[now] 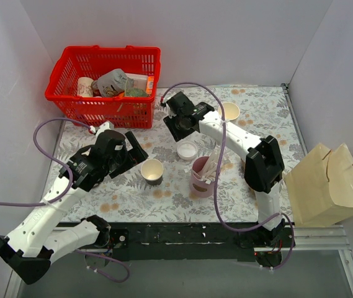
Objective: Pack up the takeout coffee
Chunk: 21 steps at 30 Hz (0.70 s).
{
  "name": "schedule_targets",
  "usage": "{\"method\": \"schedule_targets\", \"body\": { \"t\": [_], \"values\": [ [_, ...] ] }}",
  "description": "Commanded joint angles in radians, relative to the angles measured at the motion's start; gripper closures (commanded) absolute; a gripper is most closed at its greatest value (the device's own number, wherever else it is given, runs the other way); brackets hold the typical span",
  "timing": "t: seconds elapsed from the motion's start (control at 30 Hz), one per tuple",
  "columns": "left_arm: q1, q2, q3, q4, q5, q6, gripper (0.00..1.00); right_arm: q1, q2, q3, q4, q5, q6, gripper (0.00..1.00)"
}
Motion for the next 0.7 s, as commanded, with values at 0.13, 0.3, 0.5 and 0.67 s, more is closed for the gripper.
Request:
{"method": "schedule_targets", "body": {
  "t": [0.13,0.3,0.5,0.67],
  "values": [
    [-0.004,0.028,0.024,-0.023,-0.055,0.004,0.02,0.004,0.131,0.077,-0.110,-0.012,-0.082,0.56],
    [-0.004,0.037,0.024,-0.009,-0.049,0.008,0.02,0.004,0.148,0.075,-0.105,-0.058,-0.105,0.58],
    [-0.004,0.045,0.024,-0.006,-0.049,0.010,0.02,0.004,0.157,0.058,-0.096,-0.069,-0.152,0.58],
    [-0.005,0.043,0.021,-0.004,-0.048,0.007,0.02,0.005,0.177,0.060,-0.096,-0.067,-0.152,0.63]
  ]
}}
